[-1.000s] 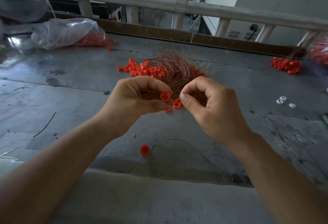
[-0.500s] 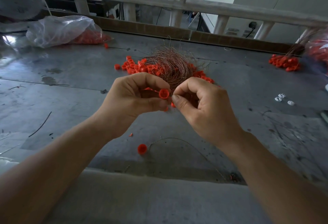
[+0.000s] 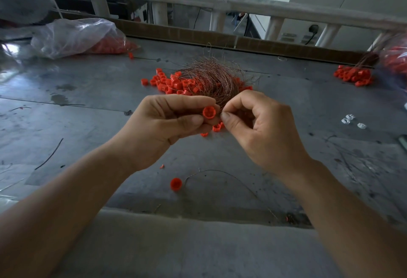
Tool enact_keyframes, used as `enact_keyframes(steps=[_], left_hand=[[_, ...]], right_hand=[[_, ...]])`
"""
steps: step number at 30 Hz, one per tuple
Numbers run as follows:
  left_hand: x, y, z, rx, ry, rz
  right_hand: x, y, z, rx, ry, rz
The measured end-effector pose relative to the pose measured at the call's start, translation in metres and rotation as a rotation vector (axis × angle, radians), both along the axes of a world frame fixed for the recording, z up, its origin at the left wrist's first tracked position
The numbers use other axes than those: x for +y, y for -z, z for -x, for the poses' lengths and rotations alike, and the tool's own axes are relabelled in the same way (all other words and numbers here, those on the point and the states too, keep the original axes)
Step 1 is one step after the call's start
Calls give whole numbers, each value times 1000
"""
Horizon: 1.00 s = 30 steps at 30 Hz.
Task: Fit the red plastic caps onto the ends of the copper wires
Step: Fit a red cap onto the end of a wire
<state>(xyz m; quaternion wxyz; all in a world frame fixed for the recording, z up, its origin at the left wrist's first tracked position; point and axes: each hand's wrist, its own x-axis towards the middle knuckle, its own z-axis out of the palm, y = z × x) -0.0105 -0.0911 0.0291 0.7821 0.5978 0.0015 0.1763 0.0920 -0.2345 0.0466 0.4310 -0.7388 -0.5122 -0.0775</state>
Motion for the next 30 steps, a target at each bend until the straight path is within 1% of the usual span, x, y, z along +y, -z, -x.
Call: enact_keyframes(steps=[6,11,14,18,21,26,28,30], left_hand=[[0,0,0,1,-16,-3],[0,-2,1,-17,3,26],[2,-2,1,-31,34,59],[3,-3,1,-44,69,98],[2,-2,2,-38,109,89],[0,-1,1,-4,123,82],[1,0,1,8,100,84],[1,0,0,16,86,83]], right_hand=[[0,0,0,3,-21,0],[-2,-2,0,151,-69,-77],[-2,-3,0,217,-75,-80],[-1,-2,1,240,-94,-5],[2,1,4,255,-121,56],[4,6,5,228,-143,126],[1,2,-2,221,-125,197],[-4,-3,-16,189,-44,321]])
